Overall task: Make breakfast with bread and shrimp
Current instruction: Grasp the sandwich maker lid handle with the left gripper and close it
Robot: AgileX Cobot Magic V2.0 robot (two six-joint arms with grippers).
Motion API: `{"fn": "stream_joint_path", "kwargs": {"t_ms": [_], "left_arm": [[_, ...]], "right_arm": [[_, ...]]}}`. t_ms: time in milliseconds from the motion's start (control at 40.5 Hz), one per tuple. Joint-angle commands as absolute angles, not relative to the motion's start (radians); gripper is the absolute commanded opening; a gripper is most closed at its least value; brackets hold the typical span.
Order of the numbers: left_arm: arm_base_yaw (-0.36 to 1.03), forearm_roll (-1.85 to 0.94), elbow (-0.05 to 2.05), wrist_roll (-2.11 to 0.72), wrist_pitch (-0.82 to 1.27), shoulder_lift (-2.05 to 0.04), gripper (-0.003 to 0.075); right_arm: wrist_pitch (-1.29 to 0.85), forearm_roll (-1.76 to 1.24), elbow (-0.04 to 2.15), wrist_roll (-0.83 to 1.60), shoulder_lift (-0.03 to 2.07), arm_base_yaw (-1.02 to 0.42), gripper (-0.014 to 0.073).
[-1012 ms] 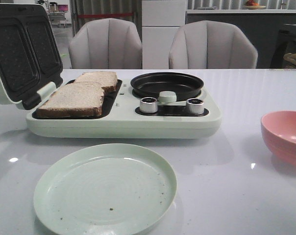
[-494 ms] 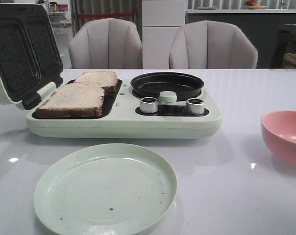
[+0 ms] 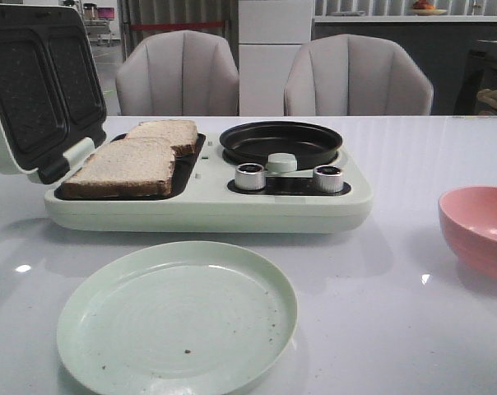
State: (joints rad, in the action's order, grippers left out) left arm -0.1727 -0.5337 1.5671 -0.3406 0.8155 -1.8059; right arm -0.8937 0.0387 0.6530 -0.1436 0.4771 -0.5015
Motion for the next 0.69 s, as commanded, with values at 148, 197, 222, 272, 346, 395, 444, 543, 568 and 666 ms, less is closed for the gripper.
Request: {"fn": "stream_joint_path", "kwargs": {"t_ms": [148,197,222,272,346,395,444,543,568,666], "left_arm": [[-0.168,-0.768,1.606,-0.467,0.839,-1.755,0.0101],[-0.166,-0.808,1.606,-0.497,0.866,-1.755,0.0101],[-0.161,-0.823,1.606,-0.511,0.876,-1.755,0.0101],[-0.150,-0.827,1.606,-0.523,0.893,-1.753,0.0102],[-0.120,-0.827,1.604,-0.538,0.914,-1.747,0.0102],[-0.096,-0.827,1.597,-0.541,0.920,-1.740,0.0102],[-0.069,-0.827,1.584,-0.545,0.915,-1.728,0.0102],[-0.001,-0.819,1.546,-0.573,0.894,-1.693,0.0102],[0.014,-0.809,1.531,-0.573,0.885,-1.685,0.0102],[0.102,-0.776,1.428,-0.573,0.814,-1.613,0.0102]], "right_arm": [[-0.824,0.049,0.681,-0.143,0.480,-0.499,0.0471],[-0.824,0.049,0.681,-0.143,0.480,-0.499,0.0471],[-0.824,0.049,0.681,-0.143,0.480,-0.499,0.0471],[-0.824,0.049,0.681,-0.143,0.480,-0.499,0.0471],[-0.824,0.049,0.681,-0.143,0.480,-0.499,0.0471],[-0.824,0.049,0.681,-0.143,0.480,-0.499,0.0471],[-0.824,0.049,0.681,-0.143,0.480,-0.499,0.0471],[-0.824,0.049,0.681,-0.143,0.480,-0.499,0.0471],[-0.824,0.049,0.681,-0.143,0.480,-0.499,0.0471],[-0.824,0.049,0.681,-0.143,0.480,-0.499,0.0471]]}}
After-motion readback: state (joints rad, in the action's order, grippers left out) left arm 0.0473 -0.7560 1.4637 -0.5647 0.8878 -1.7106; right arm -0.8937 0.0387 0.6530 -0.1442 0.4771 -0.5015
